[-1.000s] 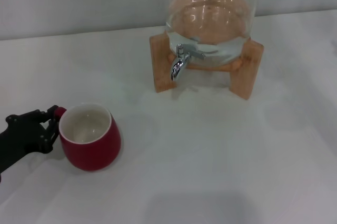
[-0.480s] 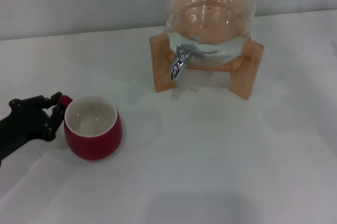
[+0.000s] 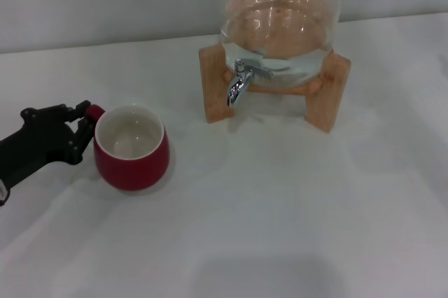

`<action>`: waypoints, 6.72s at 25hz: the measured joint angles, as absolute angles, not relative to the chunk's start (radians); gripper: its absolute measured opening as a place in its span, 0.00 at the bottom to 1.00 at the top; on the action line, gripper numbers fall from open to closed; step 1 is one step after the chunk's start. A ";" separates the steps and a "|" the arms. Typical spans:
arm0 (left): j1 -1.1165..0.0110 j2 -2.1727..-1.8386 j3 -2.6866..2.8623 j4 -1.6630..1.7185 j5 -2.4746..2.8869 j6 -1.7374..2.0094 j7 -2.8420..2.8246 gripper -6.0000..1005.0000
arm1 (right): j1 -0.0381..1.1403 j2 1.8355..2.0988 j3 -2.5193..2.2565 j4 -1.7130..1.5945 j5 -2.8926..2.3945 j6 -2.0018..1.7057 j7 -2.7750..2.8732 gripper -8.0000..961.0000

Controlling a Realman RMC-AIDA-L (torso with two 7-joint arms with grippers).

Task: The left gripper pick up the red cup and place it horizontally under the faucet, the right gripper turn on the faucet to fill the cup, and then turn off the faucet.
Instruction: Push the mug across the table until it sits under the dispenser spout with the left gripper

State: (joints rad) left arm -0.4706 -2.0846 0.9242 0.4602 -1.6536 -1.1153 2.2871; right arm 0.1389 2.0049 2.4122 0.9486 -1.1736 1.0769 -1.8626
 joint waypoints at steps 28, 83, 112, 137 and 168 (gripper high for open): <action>-0.609 -2.088 0.946 0.332 -1.676 -1.101 2.261 0.15 | 0.143 2.006 2.405 0.939 -1.174 1.084 -1.867 0.66; -0.761 -2.089 1.058 0.216 -1.673 -0.959 2.171 0.15 | 0.153 2.008 2.397 0.934 -1.174 1.108 -1.890 0.66; -0.796 -2.090 1.198 0.267 -1.673 -0.948 2.013 0.15 | 0.147 2.008 2.393 0.933 -1.161 1.110 -1.892 0.66; -0.791 -2.090 1.234 0.296 -1.670 -0.864 1.973 0.15 | 0.152 2.008 2.393 0.933 -1.160 1.112 -1.894 0.66; -0.772 -2.095 1.275 0.290 -1.691 -0.814 2.054 0.13 | 0.148 2.008 2.390 0.911 -1.147 1.134 -1.916 0.66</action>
State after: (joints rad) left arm -0.7715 -2.0955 1.2752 0.2902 -1.6911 -0.8144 2.0541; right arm 0.1476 2.0079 2.3899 0.9111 -1.1473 1.1336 -1.9160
